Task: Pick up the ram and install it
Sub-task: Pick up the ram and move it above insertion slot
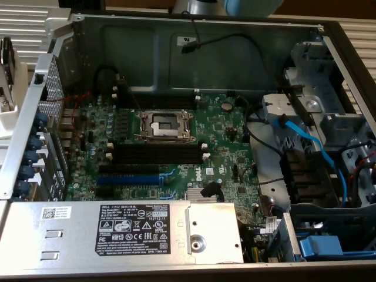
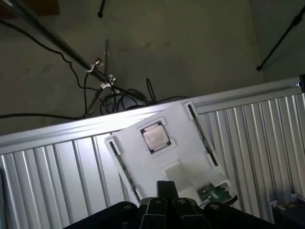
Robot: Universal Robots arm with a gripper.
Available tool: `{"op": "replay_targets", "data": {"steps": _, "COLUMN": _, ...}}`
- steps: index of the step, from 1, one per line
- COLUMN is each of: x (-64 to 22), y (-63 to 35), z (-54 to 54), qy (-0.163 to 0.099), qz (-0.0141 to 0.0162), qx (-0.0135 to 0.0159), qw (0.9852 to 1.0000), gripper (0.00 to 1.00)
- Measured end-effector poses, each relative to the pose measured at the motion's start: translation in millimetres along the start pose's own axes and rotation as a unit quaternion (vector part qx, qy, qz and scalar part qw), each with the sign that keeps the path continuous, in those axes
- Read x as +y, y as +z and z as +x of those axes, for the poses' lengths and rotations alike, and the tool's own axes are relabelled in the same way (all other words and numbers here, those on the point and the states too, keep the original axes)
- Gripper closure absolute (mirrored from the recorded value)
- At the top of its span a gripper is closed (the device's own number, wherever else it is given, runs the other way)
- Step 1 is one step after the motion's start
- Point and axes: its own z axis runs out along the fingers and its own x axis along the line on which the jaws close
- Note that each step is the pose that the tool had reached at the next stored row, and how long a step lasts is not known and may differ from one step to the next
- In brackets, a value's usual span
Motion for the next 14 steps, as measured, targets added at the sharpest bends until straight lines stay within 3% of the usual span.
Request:
{"op": "replay_targets", "data": {"steps": 4, "x": 0.0, "y": 0.1, "z": 0.0, "qy": -0.036, "qz": -0.0028, "qx": 0.0006, "qw": 0.9994, "gripper": 0.9}}
{"op": "replay_targets", "data": {"steps": 7, "x": 0.0, "y": 0.0, "z": 0.0, "qy": -0.064, "qz": -0.0051, "qx": 0.0012, "qw": 0.998, "gripper": 0.9}}
{"op": "replay_targets", "data": {"steps": 11, "x": 0.0, "y": 0.1, "z": 0.0, "qy": -0.1, "qz": -0.0078, "qx": 0.0019, "qw": 0.995, "gripper": 0.9}}
{"op": "replay_targets", "data": {"steps": 14, "x": 0.0, "y": 0.0, "z": 0.0, "qy": -0.127, "qz": -0.01, "qx": 0.0025, "qw": 0.9919, "gripper": 0.9}}
